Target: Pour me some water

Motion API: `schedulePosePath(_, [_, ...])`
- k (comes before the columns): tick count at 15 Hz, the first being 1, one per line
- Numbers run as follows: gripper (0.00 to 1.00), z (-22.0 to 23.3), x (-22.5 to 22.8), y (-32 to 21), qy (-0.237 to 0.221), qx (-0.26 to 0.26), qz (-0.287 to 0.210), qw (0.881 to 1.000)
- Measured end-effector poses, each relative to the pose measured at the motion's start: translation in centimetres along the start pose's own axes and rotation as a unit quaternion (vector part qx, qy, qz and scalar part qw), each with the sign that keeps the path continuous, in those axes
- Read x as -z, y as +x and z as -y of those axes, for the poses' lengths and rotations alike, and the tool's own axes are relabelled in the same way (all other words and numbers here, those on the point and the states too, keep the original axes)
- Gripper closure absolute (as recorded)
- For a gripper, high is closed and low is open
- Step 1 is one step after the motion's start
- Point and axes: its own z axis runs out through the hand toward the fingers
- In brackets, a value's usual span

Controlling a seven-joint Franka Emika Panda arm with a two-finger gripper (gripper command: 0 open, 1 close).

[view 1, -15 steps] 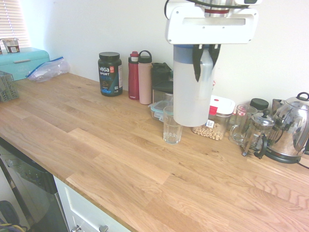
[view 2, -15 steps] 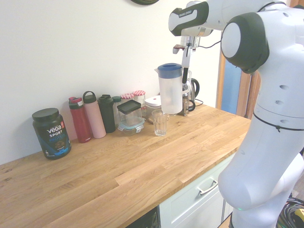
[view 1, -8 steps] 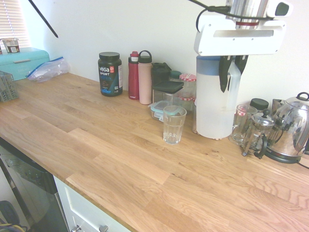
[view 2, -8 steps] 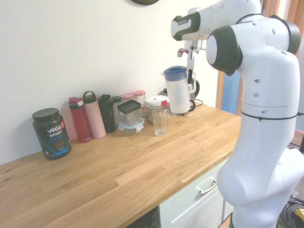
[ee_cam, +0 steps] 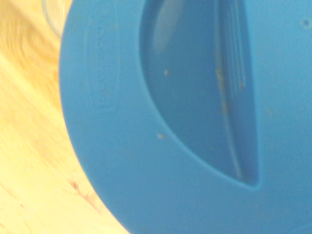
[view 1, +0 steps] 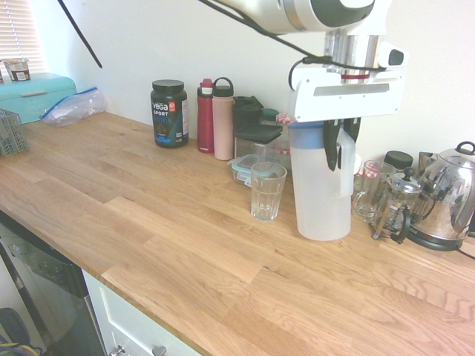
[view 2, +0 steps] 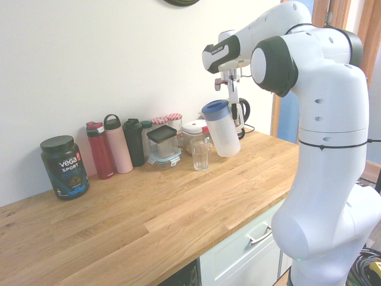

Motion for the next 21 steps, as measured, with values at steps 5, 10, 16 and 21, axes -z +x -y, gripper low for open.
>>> schedulePosePath(5, [1.00, 2.7, -0.3, -3.5, -0.032, 0.032, 0.001, 0.999])
schedulePosePath(10, [1.00, 5.2, 0.0, -6.4, -0.072, 0.045, 0.001, 0.996])
schedulePosePath(16, [1.00, 6.9, 0.1, -5.8, -0.127, 0.032, 0.010, 0.991])
schedulePosePath(21, [1.00, 8.2, -0.8, -3.8, -0.158, 0.033, 0.022, 0.987])
